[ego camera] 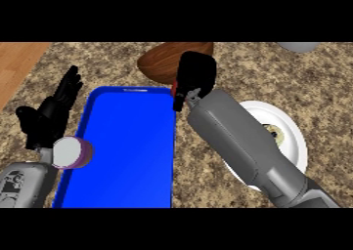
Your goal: Pick the tomato from the plate and place it in the bowl
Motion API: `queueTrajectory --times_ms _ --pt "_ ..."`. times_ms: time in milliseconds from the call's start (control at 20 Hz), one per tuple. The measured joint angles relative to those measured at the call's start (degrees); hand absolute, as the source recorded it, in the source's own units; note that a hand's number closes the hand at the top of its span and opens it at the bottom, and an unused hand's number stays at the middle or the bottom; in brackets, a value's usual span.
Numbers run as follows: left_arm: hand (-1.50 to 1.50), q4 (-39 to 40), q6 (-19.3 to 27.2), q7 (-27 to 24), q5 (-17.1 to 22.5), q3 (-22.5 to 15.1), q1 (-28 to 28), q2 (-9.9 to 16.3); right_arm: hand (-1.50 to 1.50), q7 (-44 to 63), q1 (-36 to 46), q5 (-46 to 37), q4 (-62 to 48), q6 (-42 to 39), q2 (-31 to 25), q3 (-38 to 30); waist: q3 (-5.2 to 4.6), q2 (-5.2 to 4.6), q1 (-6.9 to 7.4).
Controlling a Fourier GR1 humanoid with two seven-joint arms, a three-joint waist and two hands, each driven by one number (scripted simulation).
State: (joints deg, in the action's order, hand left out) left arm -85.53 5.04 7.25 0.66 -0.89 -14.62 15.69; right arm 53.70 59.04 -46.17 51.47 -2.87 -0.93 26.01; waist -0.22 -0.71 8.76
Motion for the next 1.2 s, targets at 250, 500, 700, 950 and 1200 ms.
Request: queueTrajectory --times_ms 250,500,700,950,1200 --pt "0.00 1.15 0.23 -0.38 0.19 0.61 -0.13 0.07 1.50 7.72 10.89 -3.17 1.10 4.08 0.33 4.41 -0.03 0.39 -1.12" --pt "0.00 1.15 0.48 -0.78 0.09 1.17 0.73 0.42 1.50 11.28 18.05 -4.01 1.19 7.21 0.23 6.24 0.00 0.48 -2.31" --pt "0.00 1.09 0.74 -0.71 0.28 2.07 1.08 0.83 1.50 12.71 20.96 -3.69 0.04 9.13 0.19 6.23 0.03 0.46 -3.60" --pt "0.00 0.14 0.66 -1.07 0.58 2.93 3.18 1.30 1.50 11.92 20.99 -3.58 -2.37 13.04 0.23 4.36 0.10 0.43 -4.90" --pt "0.00 -0.97 0.69 -0.47 1.00 3.88 3.61 1.59 1.50 8.49 19.02 -3.80 -6.77 18.94 0.37 1.31 0.15 0.25 -5.79"
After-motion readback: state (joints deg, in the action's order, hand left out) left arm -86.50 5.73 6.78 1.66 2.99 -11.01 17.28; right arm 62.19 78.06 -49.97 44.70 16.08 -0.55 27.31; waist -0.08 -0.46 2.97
